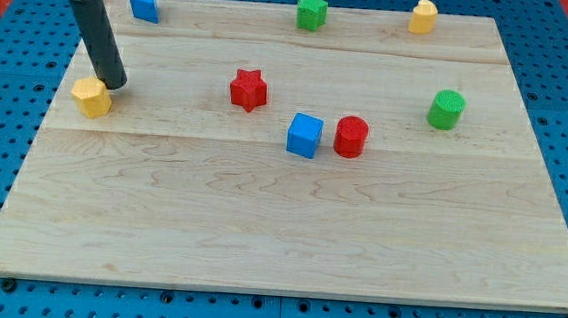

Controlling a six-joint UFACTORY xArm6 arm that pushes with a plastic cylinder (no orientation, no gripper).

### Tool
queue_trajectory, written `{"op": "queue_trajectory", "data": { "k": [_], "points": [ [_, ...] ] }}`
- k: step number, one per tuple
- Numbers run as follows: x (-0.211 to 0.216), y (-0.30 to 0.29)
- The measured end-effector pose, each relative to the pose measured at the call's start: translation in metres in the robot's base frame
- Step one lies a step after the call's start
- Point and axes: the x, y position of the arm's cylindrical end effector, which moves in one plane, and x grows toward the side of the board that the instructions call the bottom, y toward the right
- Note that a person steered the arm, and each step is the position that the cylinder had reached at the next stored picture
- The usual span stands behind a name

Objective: Move the yellow hexagon to the left center of the board

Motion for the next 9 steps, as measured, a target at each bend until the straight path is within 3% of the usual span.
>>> {"op": "queue_trajectory", "data": {
  "k": [9],
  "points": [
    [0.000,-0.018]
  ]
}}
